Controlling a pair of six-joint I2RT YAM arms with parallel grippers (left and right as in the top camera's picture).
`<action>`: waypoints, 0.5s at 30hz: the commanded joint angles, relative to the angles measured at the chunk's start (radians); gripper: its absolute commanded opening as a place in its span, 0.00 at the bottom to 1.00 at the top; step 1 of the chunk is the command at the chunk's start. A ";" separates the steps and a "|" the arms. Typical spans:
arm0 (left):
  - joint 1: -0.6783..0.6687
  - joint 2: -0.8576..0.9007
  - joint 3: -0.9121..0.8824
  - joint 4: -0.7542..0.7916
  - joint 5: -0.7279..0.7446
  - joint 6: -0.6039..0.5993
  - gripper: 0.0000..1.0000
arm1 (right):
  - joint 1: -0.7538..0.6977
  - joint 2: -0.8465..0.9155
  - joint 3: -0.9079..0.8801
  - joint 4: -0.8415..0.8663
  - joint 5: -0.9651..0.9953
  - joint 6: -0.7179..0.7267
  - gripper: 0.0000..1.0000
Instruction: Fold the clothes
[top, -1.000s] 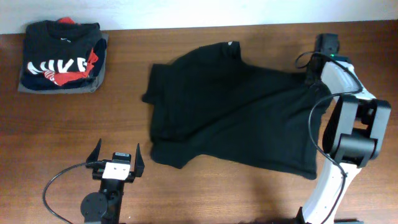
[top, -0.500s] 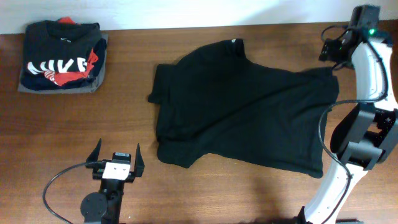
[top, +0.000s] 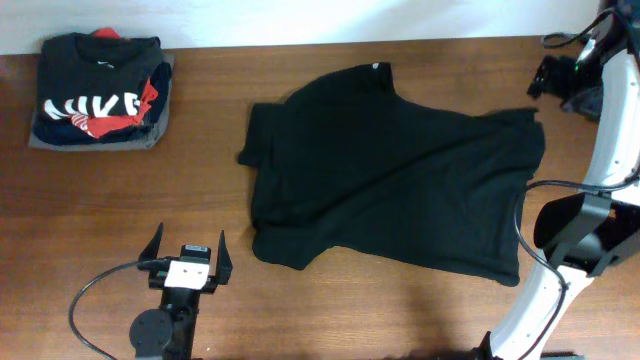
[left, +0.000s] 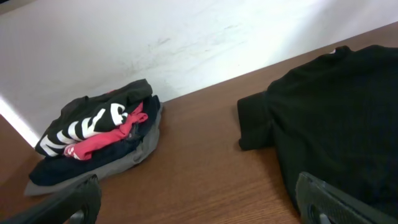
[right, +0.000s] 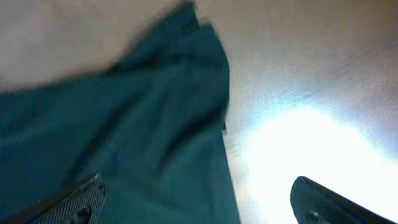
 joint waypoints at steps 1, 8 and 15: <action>0.006 -0.006 -0.006 -0.001 0.010 -0.011 0.99 | -0.019 -0.090 0.024 -0.069 0.071 0.176 0.99; 0.006 -0.006 -0.006 -0.001 0.010 -0.011 0.99 | -0.023 -0.280 -0.001 -0.081 0.027 0.235 0.99; 0.006 -0.006 -0.006 -0.001 0.010 -0.011 0.99 | -0.023 -0.489 -0.294 -0.081 0.049 0.350 0.99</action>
